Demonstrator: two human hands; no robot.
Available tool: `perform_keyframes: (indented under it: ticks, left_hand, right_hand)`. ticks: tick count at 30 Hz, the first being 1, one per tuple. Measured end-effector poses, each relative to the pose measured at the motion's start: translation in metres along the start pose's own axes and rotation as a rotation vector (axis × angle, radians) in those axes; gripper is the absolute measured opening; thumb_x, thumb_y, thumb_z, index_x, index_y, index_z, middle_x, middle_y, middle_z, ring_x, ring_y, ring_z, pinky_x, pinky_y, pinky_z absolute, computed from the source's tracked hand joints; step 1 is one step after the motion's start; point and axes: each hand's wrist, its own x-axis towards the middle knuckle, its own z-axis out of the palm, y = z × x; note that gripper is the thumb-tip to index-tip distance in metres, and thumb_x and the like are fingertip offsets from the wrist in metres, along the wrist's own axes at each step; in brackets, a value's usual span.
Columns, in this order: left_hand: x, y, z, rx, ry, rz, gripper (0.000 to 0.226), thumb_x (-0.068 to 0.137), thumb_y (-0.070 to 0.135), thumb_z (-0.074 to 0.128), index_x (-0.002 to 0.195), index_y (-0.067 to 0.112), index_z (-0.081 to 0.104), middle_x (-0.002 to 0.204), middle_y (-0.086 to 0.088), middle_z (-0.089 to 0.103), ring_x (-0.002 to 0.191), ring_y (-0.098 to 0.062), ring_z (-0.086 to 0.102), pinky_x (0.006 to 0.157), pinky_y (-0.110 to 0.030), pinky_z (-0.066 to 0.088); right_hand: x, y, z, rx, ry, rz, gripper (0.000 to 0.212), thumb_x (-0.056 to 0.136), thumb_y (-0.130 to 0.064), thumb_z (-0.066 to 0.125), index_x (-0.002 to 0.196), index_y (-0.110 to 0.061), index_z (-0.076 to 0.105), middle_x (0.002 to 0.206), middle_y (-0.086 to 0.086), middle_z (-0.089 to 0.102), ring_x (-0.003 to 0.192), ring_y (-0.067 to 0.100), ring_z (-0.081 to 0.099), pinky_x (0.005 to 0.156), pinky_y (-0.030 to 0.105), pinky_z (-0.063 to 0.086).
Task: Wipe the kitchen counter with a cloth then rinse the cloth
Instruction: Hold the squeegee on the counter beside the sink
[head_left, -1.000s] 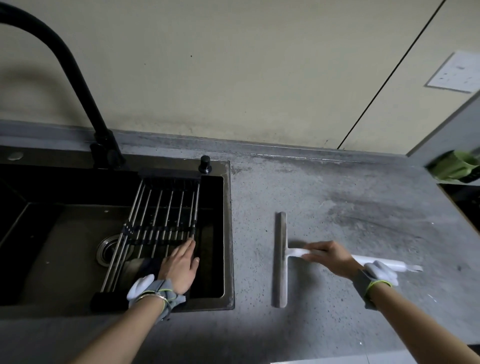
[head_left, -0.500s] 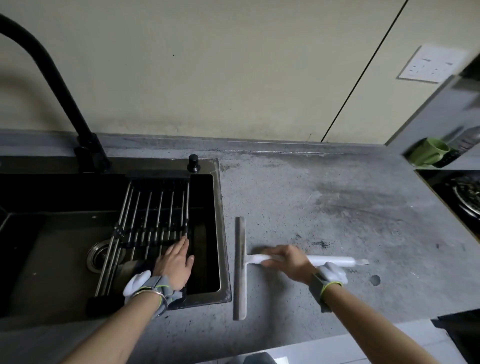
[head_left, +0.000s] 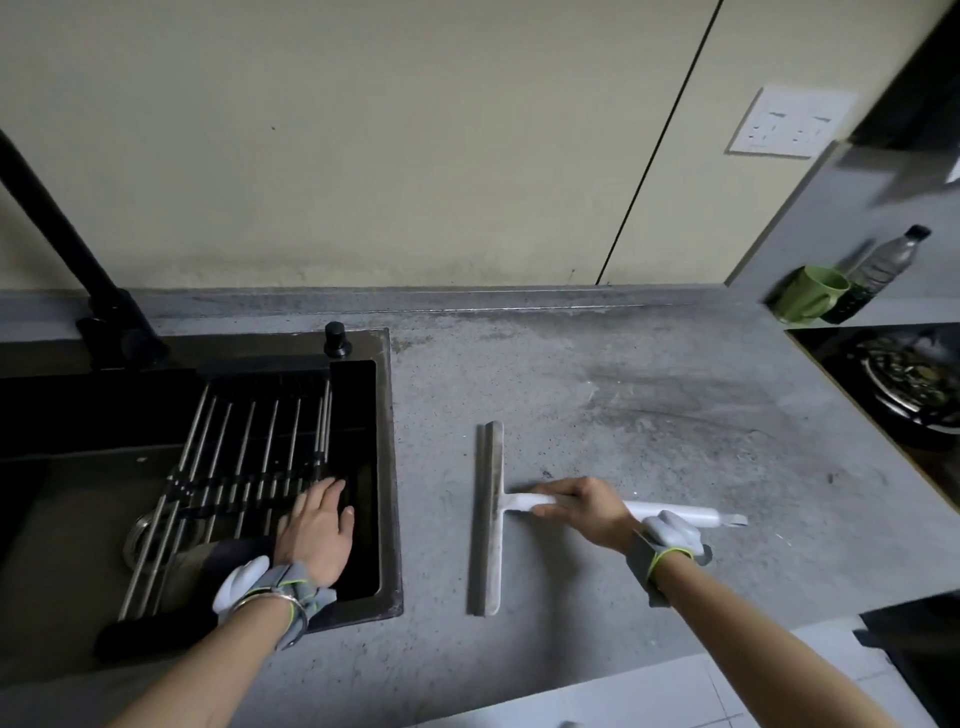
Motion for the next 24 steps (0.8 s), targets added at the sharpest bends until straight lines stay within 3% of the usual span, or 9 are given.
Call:
perform_keyframes:
  ticks: [3,5,8,19,24]
  left_hand:
    - [0.000,0.024,0.006,-0.060,0.096,0.026,0.041,0.099,0.023,0.040,0.139,0.018,0.043,0.147,0.005,0.037,0.135,-0.017,0.031,0.107,-0.035,0.026]
    - [-0.004,0.058,0.017,-0.108,0.174,0.040,0.036,0.095,0.015,0.048,0.130,0.013,0.054,0.138,-0.001,0.049,0.127,-0.024,0.042,0.102,-0.037,0.032]
    - [-0.017,0.099,0.031,-0.135,0.252,0.042,0.031,0.089,0.006,0.057,0.119,0.007,0.062,0.126,-0.009,0.059,0.117,-0.030,0.052,0.094,-0.041,0.036]
    - [-0.066,0.225,0.086,-0.126,0.304,0.044,0.028,0.089,0.003,0.056,0.115,0.006,0.065,0.121,-0.011,0.062,0.115,-0.032,0.054,0.094,-0.041,0.036]
    - [-0.076,0.262,0.101,-0.078,0.271,0.044,0.030,0.093,0.010,0.050,0.121,0.011,0.062,0.127,-0.007,0.058,0.121,-0.027,0.050,0.099,-0.037,0.032]
  right_hand:
    - [-0.003,0.025,-0.028,0.020,0.010,-0.031,0.024,0.078,-0.045,0.070,0.080,-0.067,0.060,0.093,-0.028,0.066,0.093,0.004,0.062,0.081,0.020,0.046]
    - [-0.012,0.056,-0.056,0.040,0.021,-0.015,0.018,0.077,-0.044,0.072,0.080,-0.060,0.064,0.095,-0.020,0.070,0.092,0.008,0.065,0.079,0.024,0.050]
    - [-0.019,0.095,-0.091,0.048,0.032,-0.008,0.016,0.076,-0.040,0.075,0.091,-0.043,0.071,0.099,-0.013,0.071,0.098,0.010,0.065,0.091,0.031,0.050]
    - [-0.071,0.246,-0.215,0.080,0.074,0.068,0.013,0.073,-0.031,0.079,0.079,-0.039,0.071,0.085,-0.021,0.071,0.090,0.001,0.062,0.085,0.023,0.045]
    - [-0.095,0.302,-0.262,0.077,0.114,0.100,0.015,0.072,-0.031,0.079,0.086,-0.032,0.075,0.092,-0.011,0.073,0.097,0.012,0.065,0.095,0.034,0.047]
